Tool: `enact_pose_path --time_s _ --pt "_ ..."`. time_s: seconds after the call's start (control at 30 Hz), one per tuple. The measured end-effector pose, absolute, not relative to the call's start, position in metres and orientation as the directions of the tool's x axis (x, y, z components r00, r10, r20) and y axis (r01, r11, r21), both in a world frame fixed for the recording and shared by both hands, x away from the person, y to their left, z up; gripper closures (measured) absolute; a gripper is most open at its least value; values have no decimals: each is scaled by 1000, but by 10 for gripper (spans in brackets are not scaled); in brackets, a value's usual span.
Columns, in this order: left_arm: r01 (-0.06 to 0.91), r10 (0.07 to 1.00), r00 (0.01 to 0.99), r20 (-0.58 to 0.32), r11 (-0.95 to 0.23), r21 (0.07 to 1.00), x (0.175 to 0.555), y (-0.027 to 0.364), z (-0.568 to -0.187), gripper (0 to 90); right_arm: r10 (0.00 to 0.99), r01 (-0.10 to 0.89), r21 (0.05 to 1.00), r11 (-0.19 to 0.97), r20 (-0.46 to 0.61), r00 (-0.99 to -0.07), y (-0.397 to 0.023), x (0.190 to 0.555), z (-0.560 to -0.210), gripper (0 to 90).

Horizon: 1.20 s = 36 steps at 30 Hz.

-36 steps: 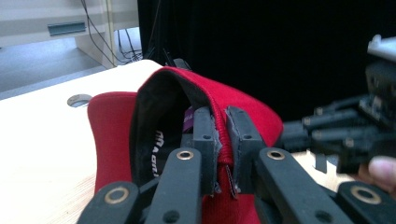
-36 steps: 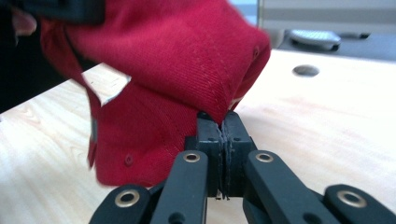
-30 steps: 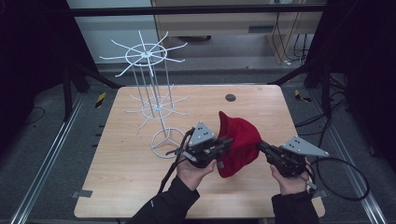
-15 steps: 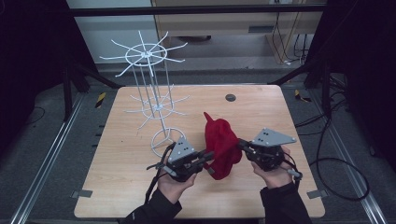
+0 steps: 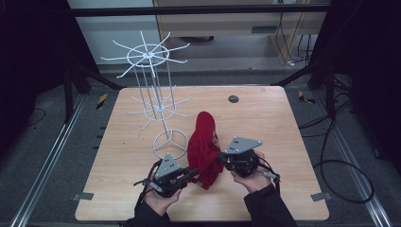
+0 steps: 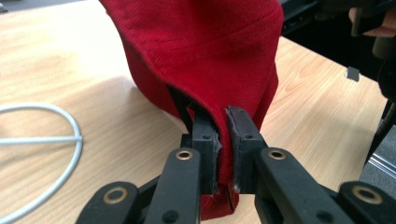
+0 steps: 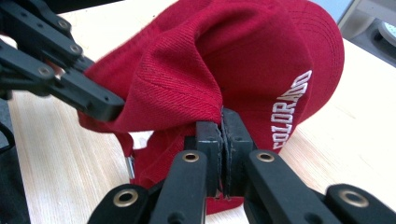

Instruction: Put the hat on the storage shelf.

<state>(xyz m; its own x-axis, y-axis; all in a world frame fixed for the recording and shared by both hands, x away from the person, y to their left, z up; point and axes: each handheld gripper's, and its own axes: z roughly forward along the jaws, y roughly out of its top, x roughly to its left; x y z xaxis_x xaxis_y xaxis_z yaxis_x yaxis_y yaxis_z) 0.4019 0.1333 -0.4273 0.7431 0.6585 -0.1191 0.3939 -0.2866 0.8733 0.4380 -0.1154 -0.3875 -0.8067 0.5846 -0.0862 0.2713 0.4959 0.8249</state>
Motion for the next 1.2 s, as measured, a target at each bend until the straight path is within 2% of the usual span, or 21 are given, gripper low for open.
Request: enact_pose_path --time_s 0.33,0.63,0.77,0.83,0.93,0.97,1.1,1.2 --pt "438 698 707 -108 -313 843 401 154 -441 825 571 281 821 496 -65 -818 -87 445 -406 862" --pt "504 730 674 -114 -341 794 409 167 -457 828 581 268 876 401 -17 -814 -86 445 -414 629" --pt "518 727 678 -110 -366 773 408 166 -464 823 634 289 876 387 -25 -773 -98 448 -415 613" --pt "516 730 676 -101 -371 772 406 167 -465 778 669 318 872 372 -15 -743 -102 452 -422 597" --pt "531 748 658 -88 -377 759 402 175 -463 574 713 365 859 359 1 -701 -108 460 -434 571" --pt "532 752 654 -85 -377 758 400 178 -463 541 721 374 855 360 -1 -693 -109 462 -438 566" --pt "544 773 630 -70 -375 751 389 197 -460 449 747 408 845 347 14 -665 -112 467 -448 550" --pt "541 793 604 -74 -340 769 385 213 -456 412 749 413 844 342 21 -663 -112 470 -452 550"
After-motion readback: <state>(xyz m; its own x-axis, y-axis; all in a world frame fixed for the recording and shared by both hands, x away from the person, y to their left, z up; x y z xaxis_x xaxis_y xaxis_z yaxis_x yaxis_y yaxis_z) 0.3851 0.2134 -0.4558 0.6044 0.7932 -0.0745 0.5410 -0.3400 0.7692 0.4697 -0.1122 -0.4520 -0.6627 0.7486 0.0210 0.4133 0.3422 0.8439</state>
